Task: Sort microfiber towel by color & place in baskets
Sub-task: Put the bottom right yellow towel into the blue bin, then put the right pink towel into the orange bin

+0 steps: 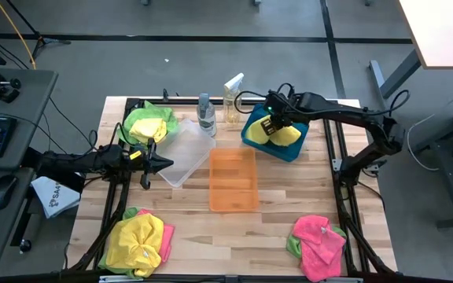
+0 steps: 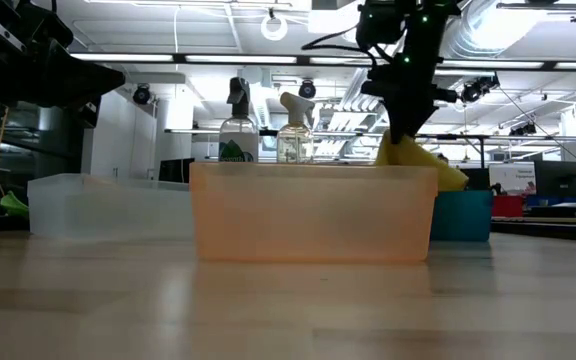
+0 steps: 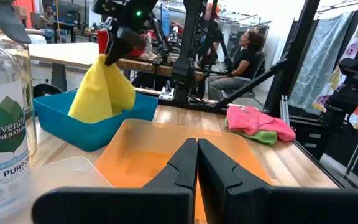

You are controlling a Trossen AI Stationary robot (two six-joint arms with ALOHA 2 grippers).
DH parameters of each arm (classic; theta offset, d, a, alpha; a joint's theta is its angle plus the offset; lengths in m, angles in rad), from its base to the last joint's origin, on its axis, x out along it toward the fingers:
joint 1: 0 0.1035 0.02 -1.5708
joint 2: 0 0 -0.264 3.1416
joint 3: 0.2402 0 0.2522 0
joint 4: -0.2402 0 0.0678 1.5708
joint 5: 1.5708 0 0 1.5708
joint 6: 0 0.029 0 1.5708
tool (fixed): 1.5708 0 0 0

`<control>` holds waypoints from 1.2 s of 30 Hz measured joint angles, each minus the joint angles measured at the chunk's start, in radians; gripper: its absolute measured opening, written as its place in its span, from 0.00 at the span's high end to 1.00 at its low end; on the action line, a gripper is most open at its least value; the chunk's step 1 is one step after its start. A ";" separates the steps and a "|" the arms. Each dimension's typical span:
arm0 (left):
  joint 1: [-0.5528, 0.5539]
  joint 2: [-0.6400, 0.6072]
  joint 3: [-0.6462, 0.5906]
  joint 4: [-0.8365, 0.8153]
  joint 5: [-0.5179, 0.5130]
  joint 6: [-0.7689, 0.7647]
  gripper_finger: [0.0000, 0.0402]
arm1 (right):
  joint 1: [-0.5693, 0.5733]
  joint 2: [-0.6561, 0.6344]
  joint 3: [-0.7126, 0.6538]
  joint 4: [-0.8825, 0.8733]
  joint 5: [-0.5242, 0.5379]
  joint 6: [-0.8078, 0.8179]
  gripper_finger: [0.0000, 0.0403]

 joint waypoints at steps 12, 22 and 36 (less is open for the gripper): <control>0.000 0.000 0.000 0.000 0.000 0.000 1.00 | 0.028 -0.021 0.001 -0.177 -0.179 -0.141 0.33; 0.000 0.000 0.000 0.000 0.000 0.000 1.00 | 0.311 -0.222 0.001 -0.271 -0.217 0.019 0.33; 0.000 0.000 0.000 0.000 0.000 0.000 1.00 | 1.036 -0.100 0.000 -0.424 -0.406 0.742 0.33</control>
